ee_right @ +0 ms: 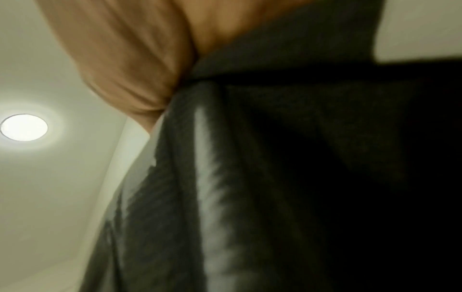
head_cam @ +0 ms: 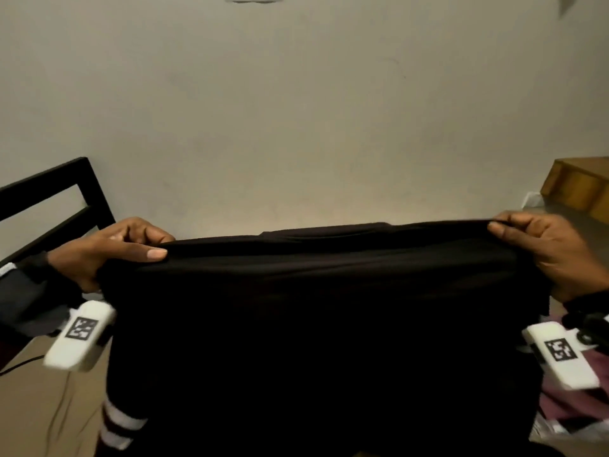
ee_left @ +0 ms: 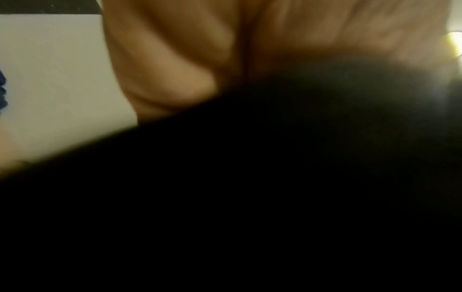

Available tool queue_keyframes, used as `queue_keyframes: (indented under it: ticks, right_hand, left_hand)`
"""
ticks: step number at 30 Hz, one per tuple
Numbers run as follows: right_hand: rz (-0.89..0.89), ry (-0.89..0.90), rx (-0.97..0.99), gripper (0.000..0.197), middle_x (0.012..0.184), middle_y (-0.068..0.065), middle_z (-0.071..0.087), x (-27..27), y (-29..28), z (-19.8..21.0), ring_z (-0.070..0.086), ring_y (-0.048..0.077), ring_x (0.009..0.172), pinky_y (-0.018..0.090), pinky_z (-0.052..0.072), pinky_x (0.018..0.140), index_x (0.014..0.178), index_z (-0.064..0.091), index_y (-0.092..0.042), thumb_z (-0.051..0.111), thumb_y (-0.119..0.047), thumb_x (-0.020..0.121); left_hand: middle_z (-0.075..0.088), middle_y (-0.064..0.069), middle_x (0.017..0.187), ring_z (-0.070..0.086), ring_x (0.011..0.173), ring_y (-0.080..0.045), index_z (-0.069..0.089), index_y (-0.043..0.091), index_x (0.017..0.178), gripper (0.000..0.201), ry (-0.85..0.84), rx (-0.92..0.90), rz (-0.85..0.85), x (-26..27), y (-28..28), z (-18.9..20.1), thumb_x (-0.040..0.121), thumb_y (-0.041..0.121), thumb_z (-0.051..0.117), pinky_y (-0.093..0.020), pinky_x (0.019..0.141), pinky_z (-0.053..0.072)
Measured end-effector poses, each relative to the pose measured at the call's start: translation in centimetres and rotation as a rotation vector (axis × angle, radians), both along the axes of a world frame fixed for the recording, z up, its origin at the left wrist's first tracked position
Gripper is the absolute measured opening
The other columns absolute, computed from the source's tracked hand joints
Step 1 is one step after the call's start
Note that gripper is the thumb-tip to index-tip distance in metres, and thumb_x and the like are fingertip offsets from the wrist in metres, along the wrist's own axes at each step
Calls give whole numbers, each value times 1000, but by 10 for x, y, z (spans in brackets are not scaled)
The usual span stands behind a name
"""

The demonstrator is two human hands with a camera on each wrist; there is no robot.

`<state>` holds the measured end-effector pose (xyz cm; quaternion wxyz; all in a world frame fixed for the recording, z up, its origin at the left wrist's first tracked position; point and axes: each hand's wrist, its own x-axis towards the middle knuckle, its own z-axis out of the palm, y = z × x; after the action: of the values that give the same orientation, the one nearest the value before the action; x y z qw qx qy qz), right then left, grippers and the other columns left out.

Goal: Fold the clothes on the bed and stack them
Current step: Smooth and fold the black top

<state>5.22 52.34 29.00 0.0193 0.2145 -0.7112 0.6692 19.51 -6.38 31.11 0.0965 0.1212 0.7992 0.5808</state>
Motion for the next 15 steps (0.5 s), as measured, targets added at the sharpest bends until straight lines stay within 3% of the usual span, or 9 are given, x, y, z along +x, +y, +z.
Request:
queue_keyframes:
  ticks: [3, 5, 7, 9, 11, 13, 15]
  right_hand:
    - [136, -129, -4, 25, 98, 16, 71, -35, -3, 0, 71, 23, 78, 24, 60, 70, 111, 62, 2, 51, -4, 90]
    - [144, -206, -9, 30, 101, 20, 71, -70, -14, -8, 72, 27, 77, 27, 60, 67, 117, 61, -2, 50, -1, 90]
    - [84, -245, 15, 30, 82, 16, 71, -115, -36, -26, 69, 21, 64, 22, 57, 58, 116, 57, -7, 54, -1, 86]
    - [2, -284, -7, 23, 55, 3, 63, -166, -60, -47, 60, 10, 45, 16, 48, 45, 103, 52, -14, 58, 0, 87]
    - [-100, -312, -19, 27, 48, -2, 58, -227, -89, -74, 56, 6, 39, 15, 44, 40, 90, 48, -20, 60, 5, 91]
    - [-178, -316, 20, 31, 52, -4, 62, -287, -112, -108, 61, 6, 45, 16, 49, 45, 85, 51, -19, 58, 11, 92]
    - [-209, -314, 55, 34, 69, -2, 73, -335, -125, -144, 69, 6, 61, 16, 55, 60, 101, 58, -11, 45, 19, 93]
  left_hand:
    - [64, -19, 74, 64, 62, -21, 65, -12, 84, 26, -55, 62, -71, -33, -19, -5, 87, 13, 73, -21, 55, 49]
    - [68, -29, 86, 70, 74, -28, 65, -19, 96, 41, -96, 84, 17, -60, -29, -15, 81, 16, 81, -25, 66, 58]
    - [67, -37, 100, 70, 83, -36, 65, -18, 107, 59, -127, 68, 183, -100, -36, -33, 72, 25, 87, -30, 72, 61]
    - [68, -33, 106, 70, 87, -34, 67, -12, 109, 72, -120, 19, 312, -146, -39, -53, 63, 37, 93, -30, 75, 60]
    - [70, -27, 104, 69, 87, -32, 70, -8, 106, 81, -122, -36, 426, -200, -48, -75, 54, 49, 96, -29, 74, 59]
    - [71, -25, 106, 69, 98, -37, 71, 0, 110, 74, -97, -177, 577, -260, -55, -106, 61, 51, 93, -36, 83, 58]
    - [71, -22, 111, 64, 112, -42, 59, 8, 129, 60, -20, -633, 811, -313, -54, -142, 83, 40, 82, -47, 92, 51]
